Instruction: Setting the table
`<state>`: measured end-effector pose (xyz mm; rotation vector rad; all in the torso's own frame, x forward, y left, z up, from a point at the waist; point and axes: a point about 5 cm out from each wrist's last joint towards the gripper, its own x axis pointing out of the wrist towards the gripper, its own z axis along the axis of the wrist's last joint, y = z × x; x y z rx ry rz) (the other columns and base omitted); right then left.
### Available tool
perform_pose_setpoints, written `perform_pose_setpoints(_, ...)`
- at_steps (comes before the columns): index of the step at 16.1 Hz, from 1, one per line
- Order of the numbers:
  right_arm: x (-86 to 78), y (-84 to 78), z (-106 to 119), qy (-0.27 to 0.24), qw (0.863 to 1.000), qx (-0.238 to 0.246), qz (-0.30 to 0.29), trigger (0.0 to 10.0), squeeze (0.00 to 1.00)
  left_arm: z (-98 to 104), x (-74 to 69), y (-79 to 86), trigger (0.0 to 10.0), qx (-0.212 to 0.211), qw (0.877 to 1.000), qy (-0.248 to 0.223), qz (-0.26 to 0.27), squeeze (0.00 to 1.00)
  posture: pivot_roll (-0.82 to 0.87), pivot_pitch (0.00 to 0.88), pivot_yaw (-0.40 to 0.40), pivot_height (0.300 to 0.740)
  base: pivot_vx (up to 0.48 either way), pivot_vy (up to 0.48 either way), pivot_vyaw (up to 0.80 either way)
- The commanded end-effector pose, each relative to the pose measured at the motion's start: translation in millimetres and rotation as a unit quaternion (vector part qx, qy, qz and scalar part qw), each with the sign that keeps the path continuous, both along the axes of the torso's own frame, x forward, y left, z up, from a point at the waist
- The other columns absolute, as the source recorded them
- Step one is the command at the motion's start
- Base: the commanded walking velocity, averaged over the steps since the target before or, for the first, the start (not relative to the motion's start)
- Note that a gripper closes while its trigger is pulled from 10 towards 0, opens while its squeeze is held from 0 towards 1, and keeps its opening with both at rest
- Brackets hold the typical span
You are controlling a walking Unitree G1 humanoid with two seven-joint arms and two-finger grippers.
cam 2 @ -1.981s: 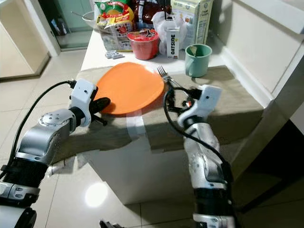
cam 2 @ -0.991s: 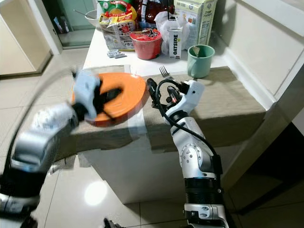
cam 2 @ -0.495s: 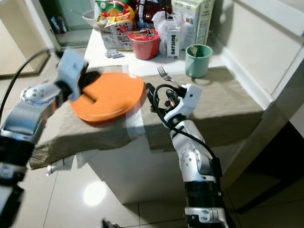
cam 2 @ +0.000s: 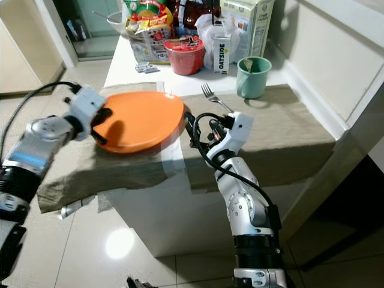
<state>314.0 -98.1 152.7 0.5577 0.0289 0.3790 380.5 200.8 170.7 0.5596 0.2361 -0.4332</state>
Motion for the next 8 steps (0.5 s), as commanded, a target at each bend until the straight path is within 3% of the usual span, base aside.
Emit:
perform_pose_setpoints(1,-1.7,3.8,4.9,-0.007,1.000,-0.001,0.008,10.0,0.00,0.2,1.4,-1.1,10.0,0.010,1.000,0.004,-0.012,0.00,-0.10,0.016,0.083,0.740,0.000,0.000,0.00)
perform_pose_setpoints(5,-2.0,5.0,4.6,-0.005,1.000,-0.003,0.012,10.0,0.00,-2.5,1.5,-20.6,10.0,-0.013,0.998,0.026,-0.061,0.00,-0.09,0.016,0.082,0.740,0.000,0.000,0.00)
perform_pose_setpoints(6,-2.0,5.3,5.9,-0.008,1.000,-0.006,0.012,10.0,0.00,0.1,2.9,-26.0,10.0,-0.054,0.995,0.052,-0.062,0.00,-0.09,0.016,0.082,0.740,0.000,0.000,0.00)
perform_pose_setpoints(7,-2.9,6.3,16.3,-0.043,0.998,-0.034,0.014,10.0,0.00,1.9,5.3,-30.3,10.0,-0.115,0.988,0.095,-0.050,0.00,-0.10,0.013,0.087,0.740,0.000,0.000,0.00)
perform_pose_setpoints(8,-4.8,6.4,33.5,-0.100,0.993,-0.069,0.004,10.0,0.00,1.8,6.1,-30.9,10.0,-0.140,0.982,0.115,-0.045,0.00,-0.10,0.012,0.088,0.740,0.000,0.000,0.00)
